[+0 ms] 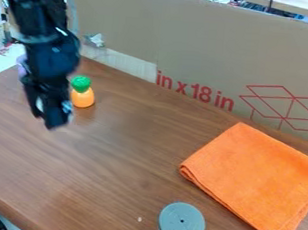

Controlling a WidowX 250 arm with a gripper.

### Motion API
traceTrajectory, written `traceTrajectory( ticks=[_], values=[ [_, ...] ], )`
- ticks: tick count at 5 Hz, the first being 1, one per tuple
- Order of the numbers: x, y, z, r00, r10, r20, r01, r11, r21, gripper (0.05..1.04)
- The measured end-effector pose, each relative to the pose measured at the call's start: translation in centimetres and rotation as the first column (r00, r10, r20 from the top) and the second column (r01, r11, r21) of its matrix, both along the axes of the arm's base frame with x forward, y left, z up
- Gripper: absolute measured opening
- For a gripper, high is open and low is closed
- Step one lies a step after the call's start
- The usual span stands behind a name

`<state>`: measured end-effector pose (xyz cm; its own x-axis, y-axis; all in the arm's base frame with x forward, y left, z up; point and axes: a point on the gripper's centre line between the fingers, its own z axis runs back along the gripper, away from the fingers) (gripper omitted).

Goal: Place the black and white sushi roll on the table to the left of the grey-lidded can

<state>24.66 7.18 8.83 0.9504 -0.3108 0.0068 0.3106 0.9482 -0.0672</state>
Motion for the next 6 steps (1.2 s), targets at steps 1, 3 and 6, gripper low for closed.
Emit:
traceTrajectory(
  ticks=[1,3,6],
  values=[
    [-0.8,-2.9,-2.5,0.998,-0.029,-0.047,0.029,1.000,-0.001,0.639],
    [-0.2,-6.9,-6.2,0.993,-0.089,-0.077,0.086,0.996,-0.034,0.639],
    [-0.3,-8.7,-7.0,0.987,-0.070,-0.145,0.075,0.997,0.031,0.683]
  ],
)
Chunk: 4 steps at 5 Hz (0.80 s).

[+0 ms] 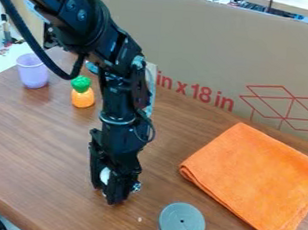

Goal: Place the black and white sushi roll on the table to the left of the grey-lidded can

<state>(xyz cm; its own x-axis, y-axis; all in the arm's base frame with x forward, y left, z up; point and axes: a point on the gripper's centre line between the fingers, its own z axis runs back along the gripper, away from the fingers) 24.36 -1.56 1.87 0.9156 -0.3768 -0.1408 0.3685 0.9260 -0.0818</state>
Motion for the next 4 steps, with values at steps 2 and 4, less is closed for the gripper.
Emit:
traceTrajectory(
  ticks=[2,4],
  values=[
    [-0.3,0.9,4.7,0.996,0.049,0.079,-0.053,0.997,0.047,1.005],
    [-1.0,3.1,10.8,0.966,0.109,0.235,-0.123,0.992,0.043,1.001]
  ],
)
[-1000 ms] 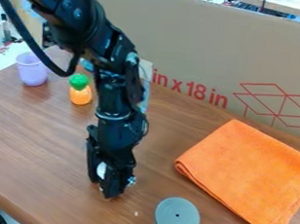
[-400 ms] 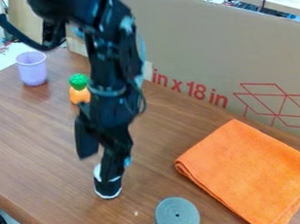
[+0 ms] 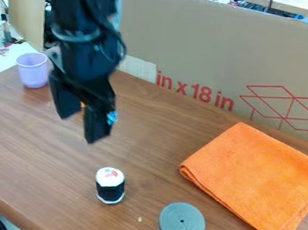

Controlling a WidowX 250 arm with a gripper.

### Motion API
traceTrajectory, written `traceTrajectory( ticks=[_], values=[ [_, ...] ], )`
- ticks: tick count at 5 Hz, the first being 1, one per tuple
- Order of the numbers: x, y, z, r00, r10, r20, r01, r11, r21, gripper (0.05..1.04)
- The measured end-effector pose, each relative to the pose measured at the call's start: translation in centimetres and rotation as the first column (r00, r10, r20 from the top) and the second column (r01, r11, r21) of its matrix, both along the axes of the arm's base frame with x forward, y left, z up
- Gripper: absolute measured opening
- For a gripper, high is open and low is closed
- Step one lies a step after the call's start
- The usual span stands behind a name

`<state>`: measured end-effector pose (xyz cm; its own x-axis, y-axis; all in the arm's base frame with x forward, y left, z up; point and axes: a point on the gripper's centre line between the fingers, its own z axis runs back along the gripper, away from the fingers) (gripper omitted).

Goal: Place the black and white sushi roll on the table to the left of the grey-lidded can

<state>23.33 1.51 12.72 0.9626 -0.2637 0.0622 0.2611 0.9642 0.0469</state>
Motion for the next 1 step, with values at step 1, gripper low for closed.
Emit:
traceTrajectory(
  ticks=[1],
  values=[
    [-1.13,1.28,1.98,0.999,0.034,0.022,-0.035,0.999,0.014,1.001]
  ],
)
